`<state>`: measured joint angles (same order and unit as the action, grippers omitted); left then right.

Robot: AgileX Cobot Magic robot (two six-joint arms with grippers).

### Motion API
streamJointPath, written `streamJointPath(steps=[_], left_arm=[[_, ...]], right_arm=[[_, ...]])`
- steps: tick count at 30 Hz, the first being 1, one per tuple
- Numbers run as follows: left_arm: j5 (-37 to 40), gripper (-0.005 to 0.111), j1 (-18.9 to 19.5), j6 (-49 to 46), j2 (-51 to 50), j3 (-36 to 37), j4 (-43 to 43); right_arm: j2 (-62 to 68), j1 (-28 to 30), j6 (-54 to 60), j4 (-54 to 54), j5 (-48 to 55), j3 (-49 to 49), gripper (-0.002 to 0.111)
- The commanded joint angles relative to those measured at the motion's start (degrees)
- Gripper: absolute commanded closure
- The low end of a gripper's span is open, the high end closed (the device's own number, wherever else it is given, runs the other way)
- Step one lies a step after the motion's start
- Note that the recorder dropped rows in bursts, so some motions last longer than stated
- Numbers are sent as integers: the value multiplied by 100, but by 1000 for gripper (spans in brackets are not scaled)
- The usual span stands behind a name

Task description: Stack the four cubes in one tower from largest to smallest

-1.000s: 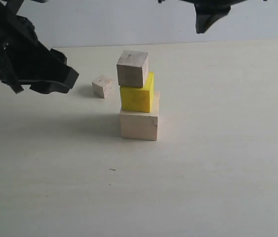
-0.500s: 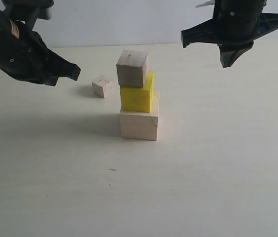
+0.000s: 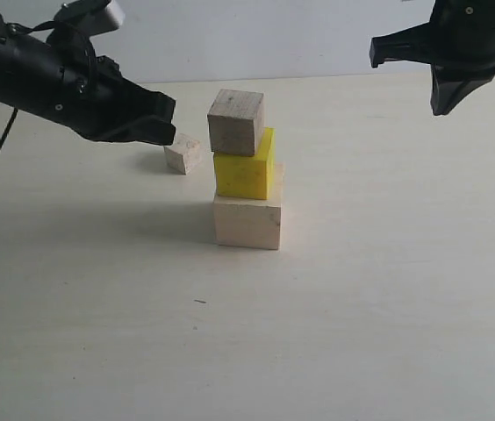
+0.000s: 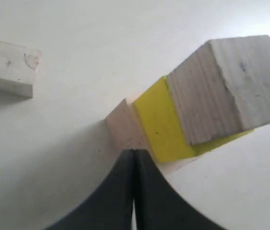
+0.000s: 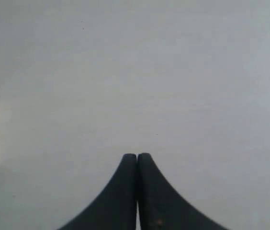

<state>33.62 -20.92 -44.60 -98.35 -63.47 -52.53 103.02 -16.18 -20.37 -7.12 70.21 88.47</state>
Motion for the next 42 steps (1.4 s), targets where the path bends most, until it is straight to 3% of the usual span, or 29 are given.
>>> streamJointPath(steps=[1, 12, 42], left_arm=[[131, 107, 36, -683, -258, -107, -729], [325, 107, 36, -1320, -434, -384, -1288], [953, 107, 36, -1880, -434, -384, -1507]], right_arm=[[-31, 27, 84, 106, -24, -23, 108], [-20, 27, 84, 104, -24, -23, 108], [-20, 27, 105, 247, -24, -23, 108]])
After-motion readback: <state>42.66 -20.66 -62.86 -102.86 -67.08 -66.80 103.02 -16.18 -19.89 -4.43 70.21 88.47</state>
